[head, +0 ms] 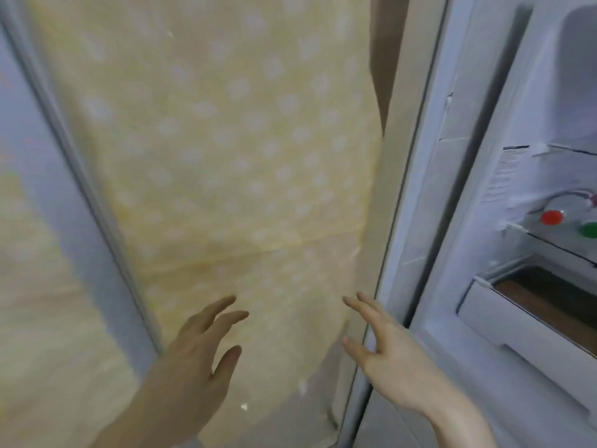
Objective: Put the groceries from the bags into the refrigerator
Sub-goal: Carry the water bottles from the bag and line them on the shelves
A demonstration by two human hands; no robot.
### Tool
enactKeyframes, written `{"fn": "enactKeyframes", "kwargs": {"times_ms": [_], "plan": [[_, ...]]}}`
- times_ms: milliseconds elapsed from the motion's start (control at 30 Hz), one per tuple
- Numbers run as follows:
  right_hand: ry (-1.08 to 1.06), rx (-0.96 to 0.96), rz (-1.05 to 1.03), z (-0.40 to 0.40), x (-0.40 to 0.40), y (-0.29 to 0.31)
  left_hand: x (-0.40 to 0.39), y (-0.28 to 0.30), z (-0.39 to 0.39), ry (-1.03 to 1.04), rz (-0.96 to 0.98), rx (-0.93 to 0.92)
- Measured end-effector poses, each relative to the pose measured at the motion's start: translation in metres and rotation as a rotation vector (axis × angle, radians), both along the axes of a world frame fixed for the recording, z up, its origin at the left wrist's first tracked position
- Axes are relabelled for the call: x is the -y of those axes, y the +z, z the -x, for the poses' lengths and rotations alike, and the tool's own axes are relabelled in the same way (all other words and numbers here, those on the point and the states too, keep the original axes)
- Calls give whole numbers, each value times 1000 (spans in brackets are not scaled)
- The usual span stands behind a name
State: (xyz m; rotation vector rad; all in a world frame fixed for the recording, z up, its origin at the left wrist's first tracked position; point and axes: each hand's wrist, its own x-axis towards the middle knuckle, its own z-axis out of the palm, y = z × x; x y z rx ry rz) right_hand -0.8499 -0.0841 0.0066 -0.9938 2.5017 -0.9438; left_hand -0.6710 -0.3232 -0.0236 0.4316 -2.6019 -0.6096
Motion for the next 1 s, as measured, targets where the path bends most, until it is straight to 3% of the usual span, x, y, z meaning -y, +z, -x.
{"fn": "enactKeyframes", "kwargs": {"times_ms": [433, 800, 1000], "plan": [[772, -72, -89, -208, 187, -38, 19, -10, -323, 707, 3, 109], [1208, -154, -176, -420, 220, -43, -69, -50, -541, 1112, -94, 260], [1436, -164, -136, -499, 244, -52, -103, -60, -608, 1354, -145, 259]]}}
